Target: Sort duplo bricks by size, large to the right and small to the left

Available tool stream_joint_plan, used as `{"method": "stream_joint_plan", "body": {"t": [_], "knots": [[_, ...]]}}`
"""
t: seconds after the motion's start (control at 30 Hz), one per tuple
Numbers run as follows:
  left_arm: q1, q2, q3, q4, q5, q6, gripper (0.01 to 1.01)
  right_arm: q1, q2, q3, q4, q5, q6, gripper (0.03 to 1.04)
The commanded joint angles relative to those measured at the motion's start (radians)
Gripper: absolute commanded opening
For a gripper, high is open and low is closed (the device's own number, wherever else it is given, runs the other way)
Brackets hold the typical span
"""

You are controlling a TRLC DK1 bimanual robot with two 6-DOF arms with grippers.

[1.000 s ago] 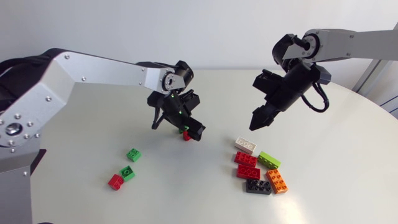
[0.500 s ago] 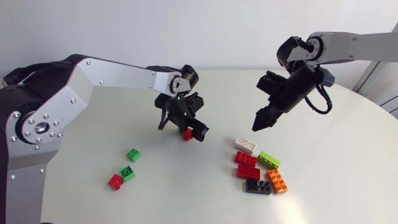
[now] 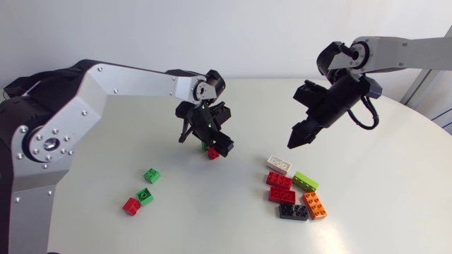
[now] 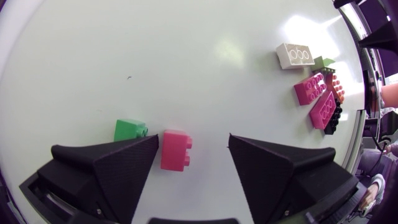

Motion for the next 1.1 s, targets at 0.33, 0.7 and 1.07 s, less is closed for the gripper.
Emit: {"method": "stream_joint_plan", "body": {"t": [0.33,0.7,1.07], "knots": [[0.043,0.053,0.034,-0.093,-0.005,0.035,0.259,-0.007,0.003,-0.03,-0.004,-0.02,-0.018,0.75],[0.07,-0.067,-0.081,-0.09,-0.005,0.071,0.257,-0.005,-0.018,-0.039,-0.007,-0.026,-0.018,0.75],[0.258,-0.354,-0.425,-0.038,-0.005,0.183,0.259,0.039,-0.038,-0.056,-0.003,-0.031,0.003,0.75]]}}
